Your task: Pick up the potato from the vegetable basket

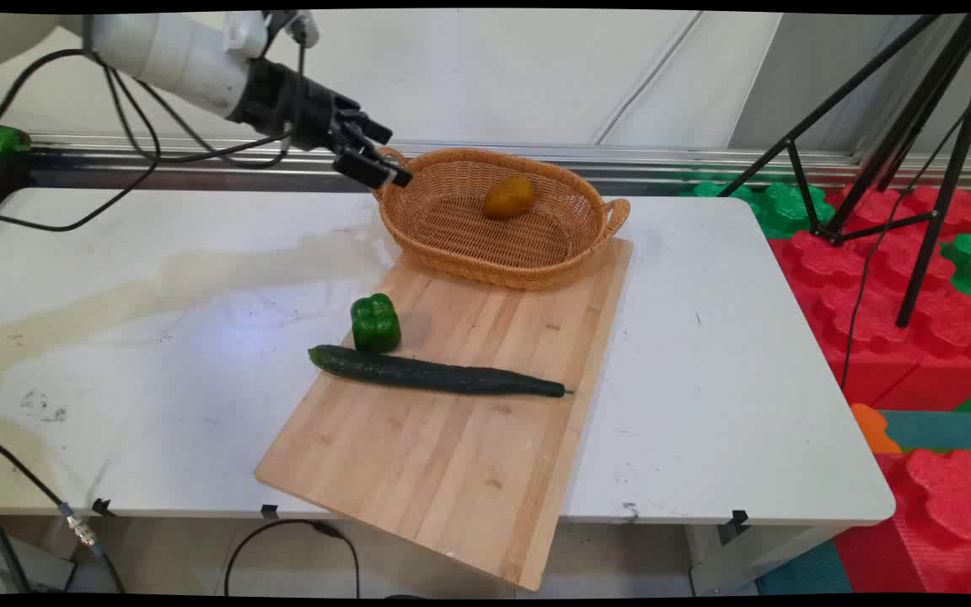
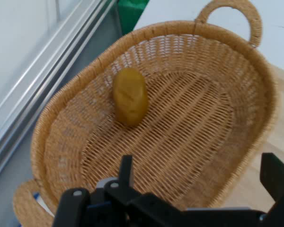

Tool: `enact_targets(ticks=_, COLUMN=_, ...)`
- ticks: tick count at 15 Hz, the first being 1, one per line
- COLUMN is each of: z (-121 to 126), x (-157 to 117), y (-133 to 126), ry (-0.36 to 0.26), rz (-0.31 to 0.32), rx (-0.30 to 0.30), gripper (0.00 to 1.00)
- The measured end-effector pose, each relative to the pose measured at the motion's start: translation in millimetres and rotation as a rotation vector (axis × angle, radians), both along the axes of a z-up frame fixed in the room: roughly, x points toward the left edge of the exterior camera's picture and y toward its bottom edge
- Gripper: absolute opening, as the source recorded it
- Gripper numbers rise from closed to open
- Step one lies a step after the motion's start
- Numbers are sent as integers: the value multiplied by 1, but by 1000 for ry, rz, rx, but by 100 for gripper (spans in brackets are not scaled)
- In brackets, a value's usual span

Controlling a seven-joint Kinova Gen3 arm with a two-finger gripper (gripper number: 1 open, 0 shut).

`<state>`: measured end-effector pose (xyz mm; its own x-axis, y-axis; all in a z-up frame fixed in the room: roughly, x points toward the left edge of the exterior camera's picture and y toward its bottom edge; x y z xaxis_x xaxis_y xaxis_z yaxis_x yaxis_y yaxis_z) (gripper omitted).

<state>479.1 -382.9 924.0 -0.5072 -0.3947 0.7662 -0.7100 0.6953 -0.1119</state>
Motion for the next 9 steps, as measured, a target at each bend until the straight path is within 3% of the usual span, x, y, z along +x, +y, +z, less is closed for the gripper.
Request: enact_targets(ticks=9, z=-30, x=-22, y=-66, ry=-67, rz=-3, rx=-9, gripper=100)
